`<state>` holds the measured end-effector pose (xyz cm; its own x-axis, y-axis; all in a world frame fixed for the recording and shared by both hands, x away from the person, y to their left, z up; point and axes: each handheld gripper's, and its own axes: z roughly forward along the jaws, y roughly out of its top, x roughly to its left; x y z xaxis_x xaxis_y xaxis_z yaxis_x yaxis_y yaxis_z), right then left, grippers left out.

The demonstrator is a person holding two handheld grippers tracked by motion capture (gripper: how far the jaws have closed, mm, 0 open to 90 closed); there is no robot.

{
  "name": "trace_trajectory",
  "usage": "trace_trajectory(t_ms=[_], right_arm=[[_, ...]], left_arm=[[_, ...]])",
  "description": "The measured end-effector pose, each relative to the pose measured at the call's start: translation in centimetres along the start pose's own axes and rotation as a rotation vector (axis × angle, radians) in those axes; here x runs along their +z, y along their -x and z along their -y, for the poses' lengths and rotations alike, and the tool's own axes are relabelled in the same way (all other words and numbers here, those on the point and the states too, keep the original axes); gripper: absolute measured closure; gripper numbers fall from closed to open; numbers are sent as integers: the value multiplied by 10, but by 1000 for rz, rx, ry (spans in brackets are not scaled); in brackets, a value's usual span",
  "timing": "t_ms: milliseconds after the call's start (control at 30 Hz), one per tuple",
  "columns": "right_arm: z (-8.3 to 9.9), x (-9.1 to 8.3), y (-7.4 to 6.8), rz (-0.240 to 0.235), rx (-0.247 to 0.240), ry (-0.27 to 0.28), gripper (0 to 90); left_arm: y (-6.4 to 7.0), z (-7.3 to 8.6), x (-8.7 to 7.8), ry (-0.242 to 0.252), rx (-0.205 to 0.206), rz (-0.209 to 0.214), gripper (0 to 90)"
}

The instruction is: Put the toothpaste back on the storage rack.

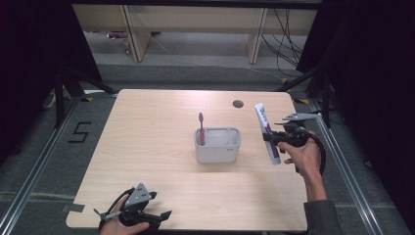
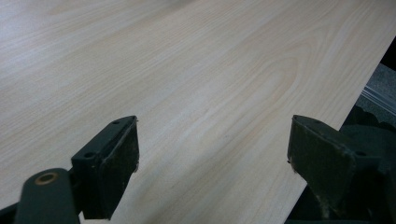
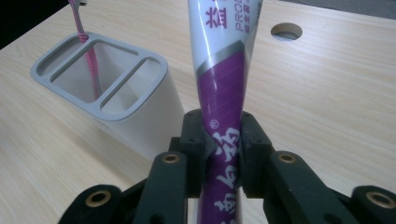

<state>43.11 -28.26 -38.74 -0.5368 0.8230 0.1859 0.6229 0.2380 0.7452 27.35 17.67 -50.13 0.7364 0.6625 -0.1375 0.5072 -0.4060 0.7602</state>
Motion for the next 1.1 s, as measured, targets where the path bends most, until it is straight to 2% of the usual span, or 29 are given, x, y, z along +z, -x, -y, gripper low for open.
trace_trajectory(t_ms=[33,67,100,133,167,233,267,300,333,367,433,467,500,533,567,600,633,667,700,733,767,800,833,967,1000,1067,1100], right_arm=[[-1,-1,2,6,-28,2,756],[-2,0,-1,-5,3,1,756],[-3,0,0,6,-32,9,756],[-4,0,-2,-2,-9,9,756],[-5,1,-1,-6,-27,17,756],[-6,0,-2,1,-18,15,757],[-7,2,-3,-6,-21,22,756],[-9,0,-3,15,-34,12,756],[-9,2,-6,-13,-4,21,756],[-11,1,-4,-4,-34,27,756],[-12,1,-6,-21,-5,39,756],[-13,0,-4,-12,-36,50,756],[-14,1,-6,-18,-13,57,756],[-15,1,-7,-20,-13,65,756],[-16,0,-8,-23,-9,65,756],[-17,0,-8,-13,-30,70,756],[-18,0,-10,-26,-3,72,756],[-19,-1,-9,-12,-33,88,757],[-20,-2,-11,-28,-9,81,756],[-21,-2,-10,-36,-30,96,756],[-22,-2,-12,-32,-11,103,757],[-24,-4,-11,-26,-41,108,756],[-25,-4,-13,-35,-20,114,756],[-28,-4,-16,-37,-36,121,756],[-29,-4,-17,-47,-20,119,756],[-30,-3,-17,-44,-41,133,756],[-30,-3,-19,-54,-22,139,756]], left_arm=[[0,0,0,-2,-2,1,162],[0,0,0,-2,-2,1,162],[0,0,0,-2,0,1,162],[0,0,1,3,-2,6,162],[0,0,1,4,-2,6,162],[1,0,2,17,-17,6,162],[0,0,0,-12,0,1,162],[1,0,0,-13,0,1,162],[1,0,0,-14,1,3,162],[2,0,1,2,-16,3,162],[1,0,0,-13,0,2,162],[-1,0,0,-24,5,0,162],[-1,0,0,-24,5,0,162],[0,0,1,-12,-8,10,162],[-1,0,0,-24,5,0,162],[-1,0,0,-32,7,3,162],[0,0,1,-18,4,-7,162],[1,1,2,-6,-12,4,162],[1,1,2,-5,-12,3,162],[0,0,1,-18,2,-7,162],[0,0,1,-21,5,-7,162],[0,1,1,-15,-6,3,162],[0,1,1,-16,-2,-2,162],[1,1,2,-13,-3,5,162],[1,1,2,-14,-3,7,162],[2,1,2,-4,-11,6,162],[2,1,2,-4,-11,6,162]])
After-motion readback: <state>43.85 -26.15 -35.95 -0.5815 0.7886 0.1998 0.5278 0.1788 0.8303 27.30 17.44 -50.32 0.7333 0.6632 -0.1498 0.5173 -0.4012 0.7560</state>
